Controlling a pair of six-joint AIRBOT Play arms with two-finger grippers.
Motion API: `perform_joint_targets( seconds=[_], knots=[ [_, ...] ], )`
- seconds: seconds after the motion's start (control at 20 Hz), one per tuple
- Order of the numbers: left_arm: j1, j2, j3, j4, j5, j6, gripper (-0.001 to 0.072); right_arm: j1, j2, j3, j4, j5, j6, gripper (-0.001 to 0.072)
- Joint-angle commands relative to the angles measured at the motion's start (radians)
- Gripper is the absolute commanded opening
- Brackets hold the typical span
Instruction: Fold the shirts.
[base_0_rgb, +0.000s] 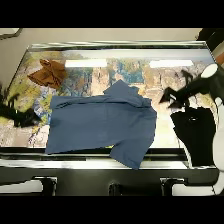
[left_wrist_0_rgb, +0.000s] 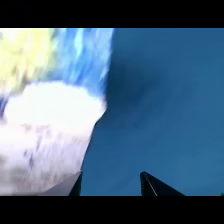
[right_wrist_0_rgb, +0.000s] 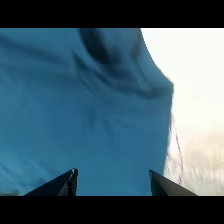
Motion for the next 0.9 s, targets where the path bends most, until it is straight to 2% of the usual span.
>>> perform_joint_targets(
  seconds=[0.0, 0.1, 0.25, 0.5, 0.6, 0.7, 0.75, 0.8, 0.85],
  knots=[
    [0.095, 0.121, -0.31, 0.031, 0.009, 0.051, 0.0427, -0.018, 0.153, -0.282, -0.055, -0.03, -0.035, 0.0544],
    [0.138, 0.148, -0.418, 0.031, 0.069, 0.095, 0.0427, -0.018, 0.198, -0.388, -0.047, -0.078, -0.053, 0.0544],
    [0.157, 0.15, -0.468, 0.031, 0.135, 0.15, 0.0426, -0.018, 0.207, -0.425, -0.05, -0.072, -0.071, 0.0544],
    [0.156, 0.148, -0.498, -0.027, 0.169, 0.15, 0.0425, -0.018, 0.208, -0.425, -0.05, -0.061, -0.072, 0.0544],
    [0.156, 0.148, -0.518, -0.077, 0.185, 0.155, 0.0365, -0.018, 0.208, -0.425, -0.056, -0.041, -0.093, 0.0544],
    [0.156, 0.148, -0.54, -0.102, 0.191, 0.154, 0.0352, -0.018, 0.209, -0.428, -0.085, -0.026, -0.093, 0.0545],
    [0.156, 0.148, -0.55, -0.101, 0.191, 0.154, 0.0233, -0.018, 0.216, -0.443, -0.102, -0.034, -0.094, 0.0545],
    [0.156, 0.148, -0.558, -0.102, 0.19, 0.154, 0.021, -0.018, 0.225, -0.469, -0.112, -0.049, -0.094, 0.0545],
    [0.156, 0.148, -0.562, -0.102, 0.188, 0.155, 0.0151, -0.018, 0.235, -0.505, -0.112, -0.072, -0.097, 0.0545]
  ],
)
